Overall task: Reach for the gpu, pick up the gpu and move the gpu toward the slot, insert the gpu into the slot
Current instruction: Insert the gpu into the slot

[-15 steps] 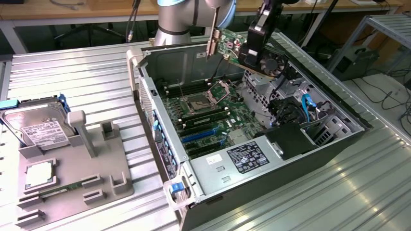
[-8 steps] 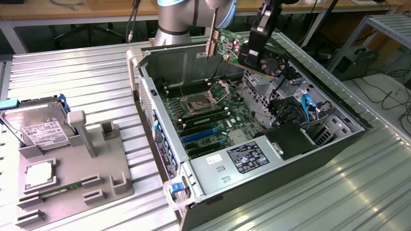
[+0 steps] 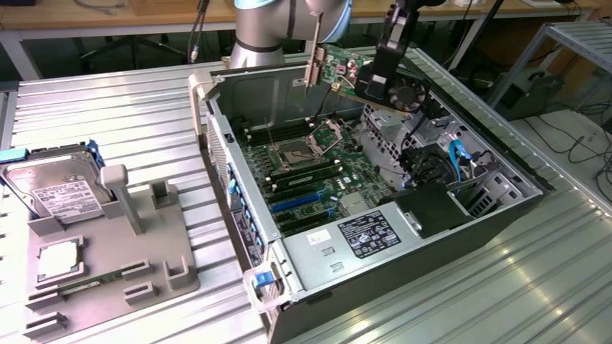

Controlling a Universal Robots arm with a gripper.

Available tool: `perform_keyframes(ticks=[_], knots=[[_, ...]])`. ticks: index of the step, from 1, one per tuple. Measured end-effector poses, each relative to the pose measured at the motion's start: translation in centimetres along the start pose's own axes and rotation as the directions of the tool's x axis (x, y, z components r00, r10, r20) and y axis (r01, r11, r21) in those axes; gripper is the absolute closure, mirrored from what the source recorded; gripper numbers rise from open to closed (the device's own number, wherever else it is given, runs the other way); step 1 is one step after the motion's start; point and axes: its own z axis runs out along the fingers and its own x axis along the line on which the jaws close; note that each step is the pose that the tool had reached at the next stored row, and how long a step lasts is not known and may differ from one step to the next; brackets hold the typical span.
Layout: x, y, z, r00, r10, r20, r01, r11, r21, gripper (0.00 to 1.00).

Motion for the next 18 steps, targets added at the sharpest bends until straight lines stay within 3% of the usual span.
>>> perform_keyframes(ticks=[8,18], knots=[[0.0,-0.01,0.0,0.9982,-0.06,0.0012,0.06,0.9982,-0.0002,0.72],[0.02,-0.02,0.0,0.9912,-0.133,0.0026,0.133,0.9912,-0.0002,0.72]])
